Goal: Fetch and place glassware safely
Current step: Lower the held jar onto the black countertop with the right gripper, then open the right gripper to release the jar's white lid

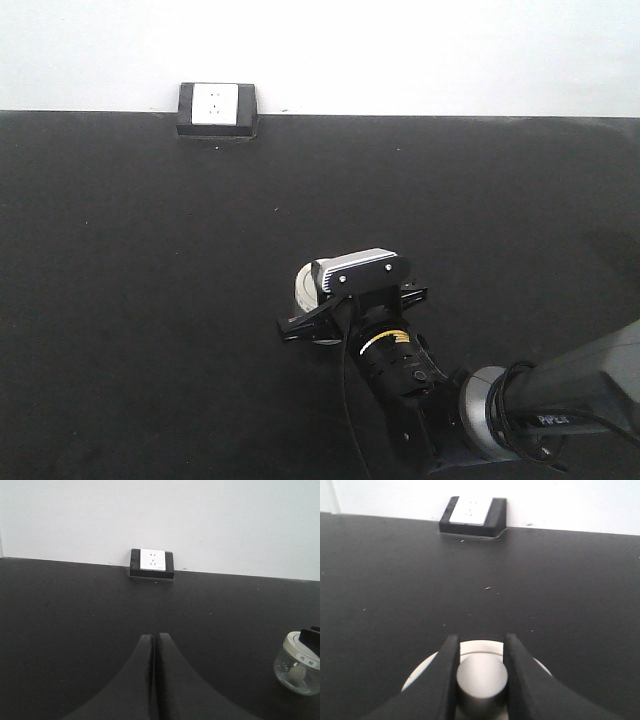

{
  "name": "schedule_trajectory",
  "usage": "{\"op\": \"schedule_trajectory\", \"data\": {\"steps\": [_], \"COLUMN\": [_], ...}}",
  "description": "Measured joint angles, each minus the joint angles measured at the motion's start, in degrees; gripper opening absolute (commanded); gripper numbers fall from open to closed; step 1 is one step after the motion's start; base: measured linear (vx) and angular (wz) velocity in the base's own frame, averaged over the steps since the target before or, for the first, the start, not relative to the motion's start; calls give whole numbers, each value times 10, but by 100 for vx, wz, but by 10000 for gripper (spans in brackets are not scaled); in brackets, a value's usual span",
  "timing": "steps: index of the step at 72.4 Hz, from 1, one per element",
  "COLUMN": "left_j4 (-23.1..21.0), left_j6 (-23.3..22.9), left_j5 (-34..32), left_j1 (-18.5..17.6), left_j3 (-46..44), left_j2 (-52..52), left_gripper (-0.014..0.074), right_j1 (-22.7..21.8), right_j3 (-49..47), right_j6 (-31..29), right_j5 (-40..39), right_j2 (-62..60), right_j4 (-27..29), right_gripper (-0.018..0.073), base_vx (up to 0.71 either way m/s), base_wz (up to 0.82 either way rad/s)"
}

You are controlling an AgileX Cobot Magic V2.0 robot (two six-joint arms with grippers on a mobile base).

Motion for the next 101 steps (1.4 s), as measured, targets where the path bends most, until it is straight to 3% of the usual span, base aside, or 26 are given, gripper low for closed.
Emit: {"op": "schedule_trajectory", "data": {"steps": [19,36,49,65,79,101], "left_j4": [0,0,0,0,0,0], "left_j6": [0,0,0,0,0,0], "left_j5": [0,0,0,0,0,0], "left_j1": [0,0,0,0,0,0], "left_j3": [0,0,0,0,0,0], "left_j2": [0,0,0,0,0,0], "left_gripper": [-7,-7,-7,-7,-7,-7], "right_j1": [0,0,0,0,0,0], "right_j3": [-2,-3,-3,-3,-3,-3], "right_j6": [0,0,0,-6,-49,-173], "right_j5": [-1,-1,-4,3,32,126], "right_j2": [0,0,0,-3,-43,-157], "right_j4": [28,27,27,27,31,126], "right_gripper": [134,337,440,454,454,454], "base_vx": [0,0,0,0,0,0], "base_wz": [0,0,0,0,0,0]}}
